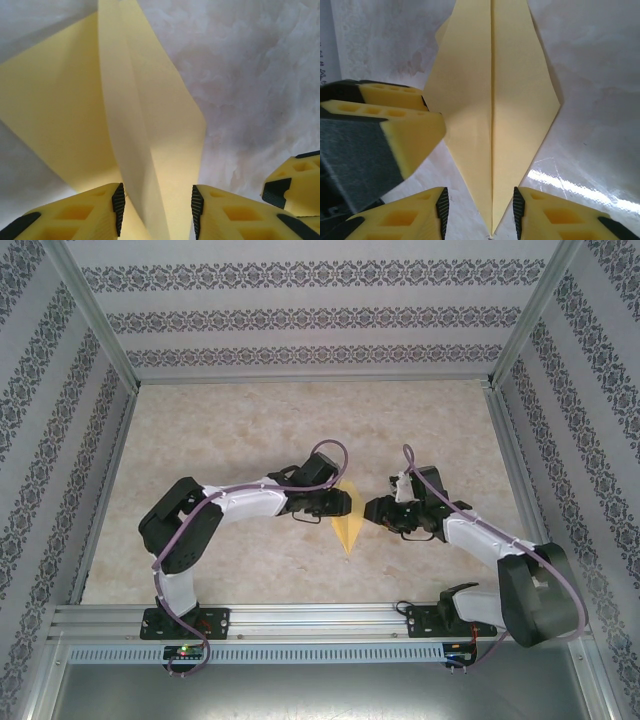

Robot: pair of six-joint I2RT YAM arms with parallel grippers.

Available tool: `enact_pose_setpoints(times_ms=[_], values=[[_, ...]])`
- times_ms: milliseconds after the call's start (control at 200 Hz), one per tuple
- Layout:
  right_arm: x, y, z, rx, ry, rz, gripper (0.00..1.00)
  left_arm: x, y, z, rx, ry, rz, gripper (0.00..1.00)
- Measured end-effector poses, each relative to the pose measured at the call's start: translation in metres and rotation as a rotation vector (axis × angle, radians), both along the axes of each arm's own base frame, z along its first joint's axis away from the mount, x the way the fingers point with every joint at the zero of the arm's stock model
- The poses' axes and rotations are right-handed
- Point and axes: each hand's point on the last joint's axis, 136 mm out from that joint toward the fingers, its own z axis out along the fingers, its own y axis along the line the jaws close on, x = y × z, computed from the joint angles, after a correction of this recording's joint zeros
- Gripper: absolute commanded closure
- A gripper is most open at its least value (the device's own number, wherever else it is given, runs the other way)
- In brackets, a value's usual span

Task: Fold a paper plane with a square sheet of paper (pick it up from the middle)
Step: Turn over the paper at the center of the table.

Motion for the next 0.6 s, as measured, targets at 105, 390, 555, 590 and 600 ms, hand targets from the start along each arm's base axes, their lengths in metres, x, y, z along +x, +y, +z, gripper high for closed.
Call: enact_pose_setpoints(times_ms=[105,390,555,590,600], values=[[-0.001,-0.005,0.0,-0.002,0.002,-0.014,0.59,-0.002,-0.002,-0.006,0.001,0.016,0.003,0.62],[-0.005,-0.01,0.0,-0.008,-0.004,-0.017,0.54,-0.003,-0.005,-0.011,-0.005,0.035,0.011,0.84],[-0.008,-0.01,-0.003,-0.011,0.003,-0.015,0.53,-0.004,-0.009,-0.012,-0.013,0.049,0.002,0.9],[-0.008,-0.01,-0.003,-0.011,0.004,-0.015,0.53,-0.003,-0.01,-0.012,-0.015,0.048,0.0,0.92],[-0.008,-0.01,-0.003,-0.011,0.003,-0.015,0.53,-0.003,-0.01,-0.012,-0.016,0.048,0.001,0.93]])
